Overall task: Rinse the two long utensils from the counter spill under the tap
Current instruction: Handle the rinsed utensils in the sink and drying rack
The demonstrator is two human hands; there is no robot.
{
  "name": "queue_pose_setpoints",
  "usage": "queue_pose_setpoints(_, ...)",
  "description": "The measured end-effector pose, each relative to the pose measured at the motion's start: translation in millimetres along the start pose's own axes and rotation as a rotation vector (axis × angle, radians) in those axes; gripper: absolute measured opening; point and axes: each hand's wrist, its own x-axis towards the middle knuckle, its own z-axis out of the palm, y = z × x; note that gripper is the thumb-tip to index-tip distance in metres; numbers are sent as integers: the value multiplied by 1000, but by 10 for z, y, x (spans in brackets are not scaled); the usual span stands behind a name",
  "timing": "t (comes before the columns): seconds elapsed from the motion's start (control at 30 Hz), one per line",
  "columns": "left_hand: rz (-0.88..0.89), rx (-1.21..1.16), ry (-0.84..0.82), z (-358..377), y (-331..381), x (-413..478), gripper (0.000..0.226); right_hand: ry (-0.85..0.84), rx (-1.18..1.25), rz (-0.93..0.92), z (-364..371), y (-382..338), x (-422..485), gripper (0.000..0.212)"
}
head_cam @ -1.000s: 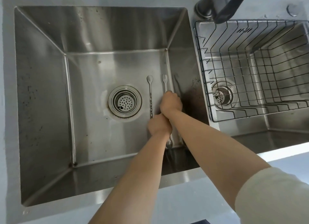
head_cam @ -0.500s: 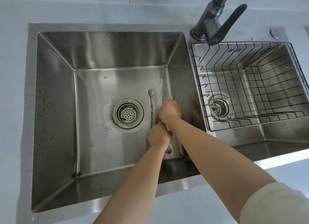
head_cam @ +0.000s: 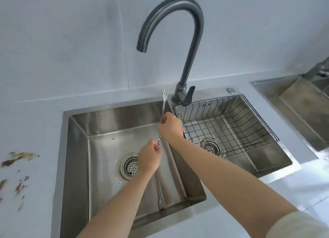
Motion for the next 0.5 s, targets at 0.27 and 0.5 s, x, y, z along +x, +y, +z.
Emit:
queue_pose_setpoints(0.27, 322, 263, 101, -269, 527, -1, 19, 156, 460, 47, -647, 164, -17, 10)
queue_pose_setpoints(0.5, 413, 466, 70, 121, 1126, 74, 21, 170, 647, 216, -1141, 806, 219, 5)
